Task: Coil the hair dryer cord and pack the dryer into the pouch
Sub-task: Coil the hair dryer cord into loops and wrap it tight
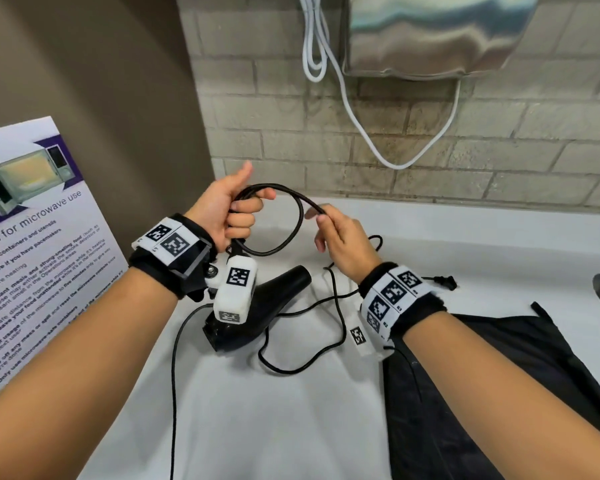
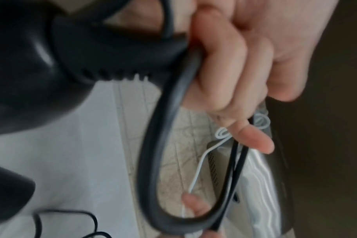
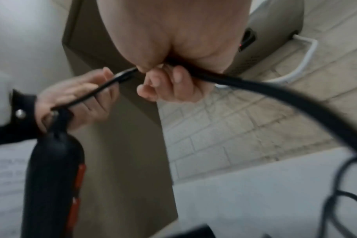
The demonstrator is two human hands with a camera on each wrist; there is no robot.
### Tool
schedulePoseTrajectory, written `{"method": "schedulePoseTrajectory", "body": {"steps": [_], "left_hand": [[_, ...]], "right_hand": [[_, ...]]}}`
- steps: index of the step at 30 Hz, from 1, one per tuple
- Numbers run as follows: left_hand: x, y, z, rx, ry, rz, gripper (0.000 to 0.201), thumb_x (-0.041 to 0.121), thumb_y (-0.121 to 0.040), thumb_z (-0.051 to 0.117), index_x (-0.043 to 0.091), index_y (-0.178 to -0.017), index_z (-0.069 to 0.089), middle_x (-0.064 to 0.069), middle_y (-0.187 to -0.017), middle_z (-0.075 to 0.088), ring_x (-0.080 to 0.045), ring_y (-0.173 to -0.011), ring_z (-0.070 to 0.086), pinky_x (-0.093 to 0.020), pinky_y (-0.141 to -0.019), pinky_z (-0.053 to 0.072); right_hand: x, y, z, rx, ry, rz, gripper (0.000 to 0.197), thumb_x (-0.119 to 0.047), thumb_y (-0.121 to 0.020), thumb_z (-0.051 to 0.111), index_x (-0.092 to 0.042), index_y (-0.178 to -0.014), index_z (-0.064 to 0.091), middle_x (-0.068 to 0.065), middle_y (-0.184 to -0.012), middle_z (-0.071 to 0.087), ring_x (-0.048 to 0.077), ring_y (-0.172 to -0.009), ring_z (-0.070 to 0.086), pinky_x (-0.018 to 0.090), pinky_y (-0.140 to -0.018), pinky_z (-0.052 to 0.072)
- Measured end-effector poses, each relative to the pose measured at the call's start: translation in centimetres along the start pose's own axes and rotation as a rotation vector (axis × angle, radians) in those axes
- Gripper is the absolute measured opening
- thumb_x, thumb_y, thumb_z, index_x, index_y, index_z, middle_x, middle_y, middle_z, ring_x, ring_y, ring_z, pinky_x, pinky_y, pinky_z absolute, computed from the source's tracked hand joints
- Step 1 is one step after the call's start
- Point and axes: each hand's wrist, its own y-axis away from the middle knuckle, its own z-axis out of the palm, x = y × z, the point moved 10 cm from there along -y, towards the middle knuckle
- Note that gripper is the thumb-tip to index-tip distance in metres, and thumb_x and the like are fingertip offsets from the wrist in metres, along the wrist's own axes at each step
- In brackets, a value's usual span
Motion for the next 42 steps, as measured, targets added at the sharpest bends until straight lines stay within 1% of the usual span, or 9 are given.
{"method": "schedulePoseTrajectory", "body": {"steps": [12, 15, 18, 21, 24, 31, 36, 40, 42], "left_hand": [[0.8, -0.3, -1.0, 0.092, -0.052, 0.091, 0.044, 0.042, -0.099, 0.026, 0.015, -0.092, 0.06, 0.008, -0.037, 0.023, 0.001, -0.026, 0.015, -0.014, -0.029, 0.007], [1.1, -0.5, -2.1, 0.086, 0.073, 0.125, 0.043, 0.039, -0.1, 0.023, 0.015, -0.101, 0.059, 0.01, -0.045, 0.042, -0.002, -0.027, 0.021, -0.014, -0.031, 0.009], [1.0, -0.7, -2.3, 0.077, 0.143, 0.138, 0.044, 0.035, -0.101, 0.019, 0.013, -0.105, 0.056, 0.01, -0.069, 0.069, -0.002, -0.031, 0.029, -0.011, -0.03, 0.014], [0.8, -0.9, -2.2, 0.13, 0.137, 0.172, 0.039, 0.03, -0.101, 0.021, 0.011, -0.105, 0.055, 0.004, -0.089, 0.074, -0.003, -0.039, 0.04, -0.011, -0.029, 0.022], [0.6, -0.8, -1.7, 0.187, 0.067, 0.196, 0.035, 0.027, -0.102, 0.023, 0.007, -0.115, 0.049, 0.003, -0.09, 0.074, -0.006, -0.042, 0.053, -0.014, -0.03, 0.026], [0.7, -0.4, 0.4, 0.144, -0.147, 0.219, 0.046, 0.031, -0.101, 0.026, 0.002, -0.136, 0.032, -0.005, -0.117, 0.059, -0.016, -0.068, 0.071, -0.019, -0.032, 0.043], [0.0, -0.6, 1.5, 0.032, -0.209, 0.166, 0.043, 0.036, -0.1, 0.023, 0.009, -0.131, 0.035, 0.002, -0.106, 0.066, -0.018, -0.066, 0.071, -0.024, -0.046, 0.051], [0.2, -0.5, 1.7, 0.038, -0.276, 0.206, 0.038, 0.03, -0.1, 0.029, 0.006, -0.118, 0.051, 0.004, -0.086, 0.072, -0.015, -0.078, 0.063, -0.025, -0.075, 0.051], [-0.1, 0.0, 2.3, 0.05, -0.344, 0.174, 0.04, 0.034, -0.1, 0.029, 0.008, -0.095, 0.06, 0.003, -0.062, 0.067, -0.01, -0.057, 0.063, -0.022, -0.058, 0.053]], "right_hand": [[1.2, 2.8, 2.7, -0.024, 0.074, 0.046, 0.022, -0.023, -0.099, 0.031, -0.011, -0.109, 0.047, -0.008, -0.06, 0.045, 0.017, -0.057, 0.049, 0.034, -0.061, 0.045], [2.2, 4.6, 3.7, -0.151, 0.117, 0.064, 0.027, -0.022, -0.099, 0.031, -0.01, -0.119, 0.046, -0.016, -0.062, 0.04, 0.001, -0.056, 0.043, 0.026, -0.064, 0.035], [2.9, 5.6, 4.4, -0.247, 0.261, 0.086, 0.036, -0.018, -0.099, 0.032, -0.011, -0.133, 0.036, -0.005, -0.063, 0.048, 0.018, -0.06, 0.051, 0.032, -0.065, 0.041], [2.5, 6.3, 5.7, -0.374, 0.404, 0.157, 0.066, 0.0, -0.089, 0.036, -0.013, -0.147, 0.007, 0.017, -0.102, 0.061, 0.032, -0.077, 0.06, 0.04, -0.071, 0.05], [1.1, 7.4, 7.7, -0.521, 0.551, 0.142, 0.085, 0.012, -0.079, 0.037, -0.013, -0.147, -0.008, 0.016, -0.137, 0.04, 0.032, -0.087, 0.06, 0.035, -0.069, 0.049], [-4.7, 6.0, 7.3, -0.371, 0.852, -0.235, 0.061, 0.004, -0.082, 0.035, -0.01, -0.141, 0.03, 0.009, -0.116, 0.055, 0.032, -0.081, 0.061, 0.032, -0.054, 0.032], [-9.4, 5.1, 5.8, -0.112, 0.792, -0.621, 0.044, -0.012, -0.072, 0.031, -0.018, -0.095, 0.068, -0.002, -0.078, 0.067, 0.019, -0.045, 0.058, 0.017, -0.033, 0.032], [-11.0, 2.0, 2.6, -0.024, 0.585, -0.446, 0.027, -0.031, -0.082, 0.05, -0.011, -0.101, 0.046, 0.006, -0.086, 0.066, 0.023, -0.057, 0.063, 0.024, -0.042, 0.041], [-9.4, 0.1, 0.5, -0.022, 0.362, -0.193, 0.042, -0.035, -0.078, 0.067, -0.011, -0.105, 0.045, 0.006, -0.097, 0.056, 0.026, -0.075, 0.06, 0.034, -0.062, 0.046]]}}
